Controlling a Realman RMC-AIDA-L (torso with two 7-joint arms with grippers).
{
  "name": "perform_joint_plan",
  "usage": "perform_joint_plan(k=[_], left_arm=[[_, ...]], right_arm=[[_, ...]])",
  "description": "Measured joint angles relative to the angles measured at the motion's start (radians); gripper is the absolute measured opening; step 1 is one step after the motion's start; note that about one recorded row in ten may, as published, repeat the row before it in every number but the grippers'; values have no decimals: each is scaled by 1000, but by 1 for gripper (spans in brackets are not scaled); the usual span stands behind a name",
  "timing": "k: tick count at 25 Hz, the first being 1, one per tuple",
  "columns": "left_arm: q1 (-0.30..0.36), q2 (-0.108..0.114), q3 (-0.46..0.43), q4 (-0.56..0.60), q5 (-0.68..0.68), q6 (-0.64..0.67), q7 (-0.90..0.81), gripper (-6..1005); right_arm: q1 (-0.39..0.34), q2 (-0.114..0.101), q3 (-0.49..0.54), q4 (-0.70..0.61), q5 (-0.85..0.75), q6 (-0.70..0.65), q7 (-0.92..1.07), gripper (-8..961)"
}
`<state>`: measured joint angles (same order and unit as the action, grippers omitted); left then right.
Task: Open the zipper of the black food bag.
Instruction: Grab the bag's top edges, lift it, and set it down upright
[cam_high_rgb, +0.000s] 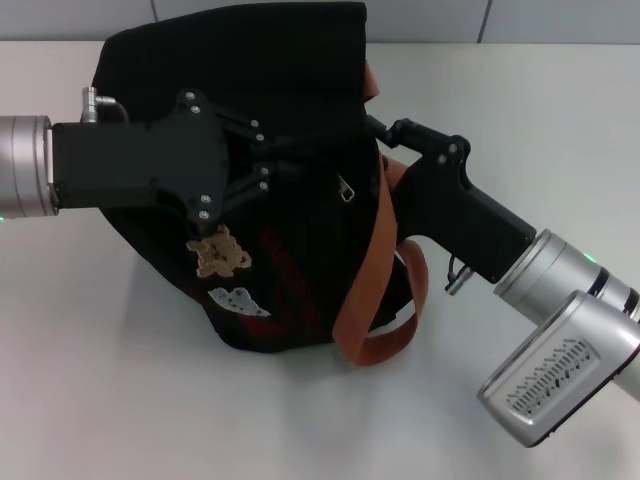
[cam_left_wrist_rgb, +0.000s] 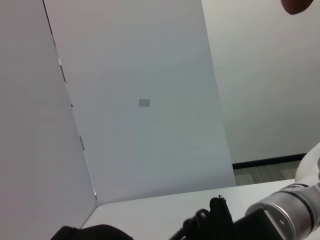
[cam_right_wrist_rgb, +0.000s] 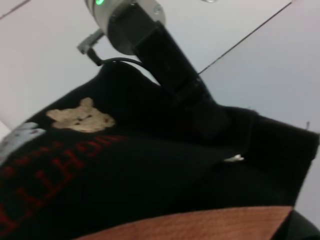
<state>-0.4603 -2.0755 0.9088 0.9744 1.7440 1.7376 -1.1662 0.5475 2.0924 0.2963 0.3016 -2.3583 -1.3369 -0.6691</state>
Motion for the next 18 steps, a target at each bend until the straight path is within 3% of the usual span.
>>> perform_joint_plan(k=[18], left_arm=[[-11, -2, 15, -16, -3, -11, 11, 107]], right_arm=[[-14, 0, 24, 3, 3, -3, 8, 404]])
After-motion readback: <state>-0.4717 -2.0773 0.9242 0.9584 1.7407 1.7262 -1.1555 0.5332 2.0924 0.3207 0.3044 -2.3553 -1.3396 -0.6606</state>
